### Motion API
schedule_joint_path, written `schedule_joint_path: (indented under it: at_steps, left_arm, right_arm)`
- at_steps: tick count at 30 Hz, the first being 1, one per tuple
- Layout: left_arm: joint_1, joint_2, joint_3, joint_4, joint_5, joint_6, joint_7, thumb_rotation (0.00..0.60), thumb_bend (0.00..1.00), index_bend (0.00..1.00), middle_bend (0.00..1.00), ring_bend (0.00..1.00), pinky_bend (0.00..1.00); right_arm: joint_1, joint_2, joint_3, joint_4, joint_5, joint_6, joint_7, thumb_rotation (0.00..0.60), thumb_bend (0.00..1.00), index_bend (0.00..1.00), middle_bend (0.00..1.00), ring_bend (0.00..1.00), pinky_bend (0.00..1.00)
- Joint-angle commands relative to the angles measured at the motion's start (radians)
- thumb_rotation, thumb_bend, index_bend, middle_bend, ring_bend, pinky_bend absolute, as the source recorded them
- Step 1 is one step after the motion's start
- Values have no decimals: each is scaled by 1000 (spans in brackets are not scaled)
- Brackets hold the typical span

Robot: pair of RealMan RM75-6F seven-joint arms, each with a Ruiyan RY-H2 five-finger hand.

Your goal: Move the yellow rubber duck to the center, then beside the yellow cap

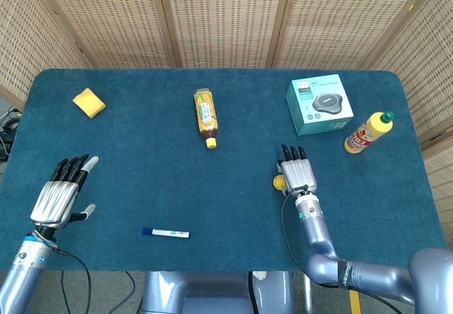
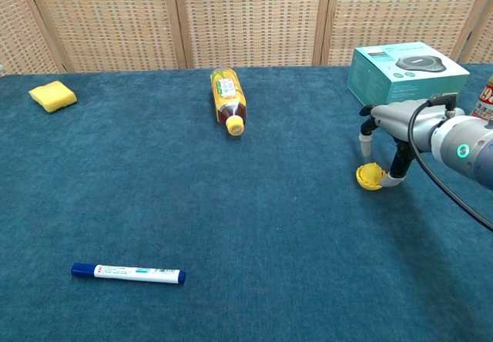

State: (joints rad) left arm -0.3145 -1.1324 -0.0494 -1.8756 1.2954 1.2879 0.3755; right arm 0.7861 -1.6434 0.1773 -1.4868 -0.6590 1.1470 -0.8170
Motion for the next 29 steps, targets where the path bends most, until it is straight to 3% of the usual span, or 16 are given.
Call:
schedule_joint_path:
  at_steps: [1,8,12,19,23,29]
  left_arm:
    - [2,1,1,-1,3,2,-2,600,260,0,0,0,0]
    - [4,3,-1,2,6,5,-8,600,260,0,0,0,0]
    - [6,-1,-2,7,4,7,-4,600,256,0,0,0,0]
    - [19,-12,-1,6,11,32,4,600,252,0,0,0,0]
    - [34,-22,5,8,18,56,9,600,245,0,0,0,0]
    - [64,-37,32,10,44,88,28,600,240,0,0,0,0]
  right_arm:
    - [-3,8,-1,-12,-1,6,-4,600,166,317,0,0,0]
    - [-22,44,-2,-61,-39,41,15,600,160,263,0,0,0]
    - [-66,100,-23,-135,-145,99,75,600,150,213,0,0,0]
    - [-231,223,-139,-231,-419,243,312,600,119,88,0,0,0]
    - [-325,267,-210,-203,-555,327,451,600,98,10,0,0,0]
    - [-438,306,-278,-144,-693,436,586,600,90,0,0,0,0]
